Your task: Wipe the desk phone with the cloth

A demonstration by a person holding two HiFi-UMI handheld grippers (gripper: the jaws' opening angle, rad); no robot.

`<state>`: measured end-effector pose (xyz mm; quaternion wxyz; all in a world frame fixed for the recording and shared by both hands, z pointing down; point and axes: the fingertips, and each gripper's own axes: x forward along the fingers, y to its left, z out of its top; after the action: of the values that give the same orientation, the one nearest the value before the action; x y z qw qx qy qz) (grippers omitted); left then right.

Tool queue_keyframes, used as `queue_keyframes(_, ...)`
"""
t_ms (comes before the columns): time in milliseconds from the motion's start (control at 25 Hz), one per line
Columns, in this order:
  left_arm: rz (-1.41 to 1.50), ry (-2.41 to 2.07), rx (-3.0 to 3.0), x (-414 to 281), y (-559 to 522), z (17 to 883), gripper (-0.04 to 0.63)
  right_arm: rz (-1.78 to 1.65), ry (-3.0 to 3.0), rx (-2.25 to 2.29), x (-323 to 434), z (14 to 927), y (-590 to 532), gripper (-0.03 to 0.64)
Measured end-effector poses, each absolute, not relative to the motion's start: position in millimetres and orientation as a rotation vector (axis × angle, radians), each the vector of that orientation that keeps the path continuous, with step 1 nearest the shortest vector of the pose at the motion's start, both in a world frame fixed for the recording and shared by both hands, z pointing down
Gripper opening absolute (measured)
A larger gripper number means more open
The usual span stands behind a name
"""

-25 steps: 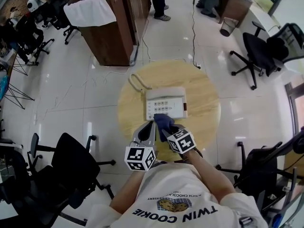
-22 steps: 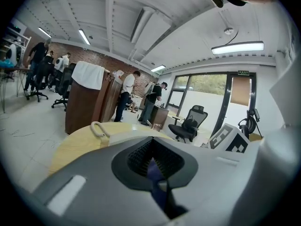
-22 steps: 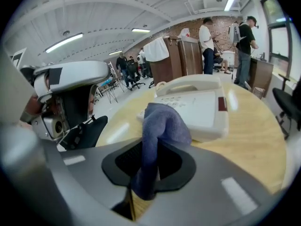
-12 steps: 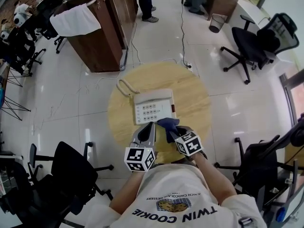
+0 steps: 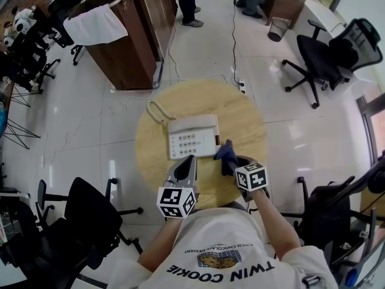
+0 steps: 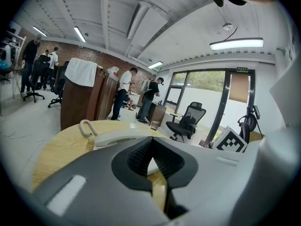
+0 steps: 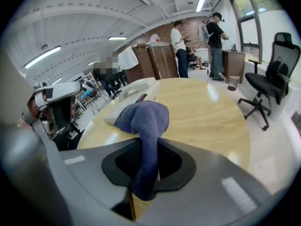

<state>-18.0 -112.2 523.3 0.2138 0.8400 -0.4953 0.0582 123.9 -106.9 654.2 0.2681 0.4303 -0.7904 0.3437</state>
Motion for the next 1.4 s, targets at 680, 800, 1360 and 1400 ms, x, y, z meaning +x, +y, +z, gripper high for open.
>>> queue_keyframes(680,0.144,-1.491,2.259,-29.4,-121.5,516.7,-0.008,1.015,-2.135,1.173,132.1,658.8,-182.3,0.064)
queue_keyframes(800,0.142,-1.495,2.261,-26.4,-122.4,514.8,-0.008,1.032,-2.128,1.171,131.7,660.1,-192.2,0.064)
queue_keyframes(1360,0.123,-1.544,2.221,-24.2,-125.0,513.3,-0.008,1.053,-2.136,1.161,131.4,658.2,-250.1,0.064)
queue_keyframes(1400,0.122,-1.549,2.216,-24.7,-125.1,513.5,-0.008,1.046,-2.135,1.159,132.3,658.3,-253.6,0.064)
